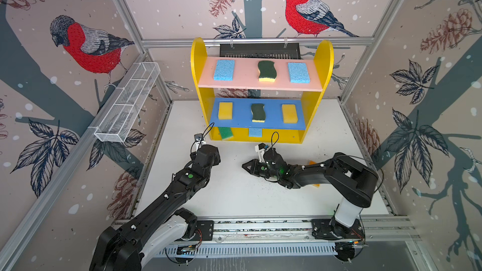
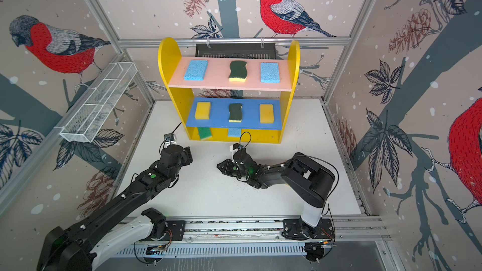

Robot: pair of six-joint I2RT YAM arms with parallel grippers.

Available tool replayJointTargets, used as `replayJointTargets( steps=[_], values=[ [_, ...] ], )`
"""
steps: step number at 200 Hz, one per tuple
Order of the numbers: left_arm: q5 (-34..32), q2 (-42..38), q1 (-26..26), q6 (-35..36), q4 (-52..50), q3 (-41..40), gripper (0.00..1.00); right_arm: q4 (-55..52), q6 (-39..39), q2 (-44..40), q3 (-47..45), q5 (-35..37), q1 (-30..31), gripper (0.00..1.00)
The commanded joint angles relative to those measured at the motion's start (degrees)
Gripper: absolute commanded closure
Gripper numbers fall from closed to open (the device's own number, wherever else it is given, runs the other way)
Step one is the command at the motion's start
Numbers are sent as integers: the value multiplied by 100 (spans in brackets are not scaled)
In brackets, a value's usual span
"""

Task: Arrange cleaning sponges on a shelf
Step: Place the cleaning sponge on the shelf, then move the cleaning sponge to the shelf.

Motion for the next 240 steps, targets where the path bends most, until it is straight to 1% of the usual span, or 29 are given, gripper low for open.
replayJointTargets(
  steps=[1, 55, 67, 78, 99, 144, 196, 240],
  values=[
    [-66, -129, -2, -275, -258, -25, 27, 637, 301, 381, 312, -88, 14, 85],
    [52, -456, -1, -470, -357, -136, 27, 966, 613, 1332, 1215, -9, -50, 85],
    [16, -504, 4, -523, -411, -135, 27, 952, 659, 1505, 1381, 72, -63, 84],
    [24, -529, 1, -550, -418, -145, 27, 891, 661, 1633, 1518, 200, -74, 82],
    [74, -596, -2, -564, -382, -226, 26, 900, 717, 1838, 1739, 386, -118, 82],
    [-19, -718, 3, -615, -470, -190, 27, 1257, 1165, 2142, 1874, 765, -251, 82],
    [-48, -819, 6, -705, -481, -243, 26, 1479, 1612, 2371, 1982, 1217, -231, 84],
    [-109, -834, -3, -767, -510, -224, 26, 1399, 1949, 2665, 2238, 1539, -146, 86]
  ],
)
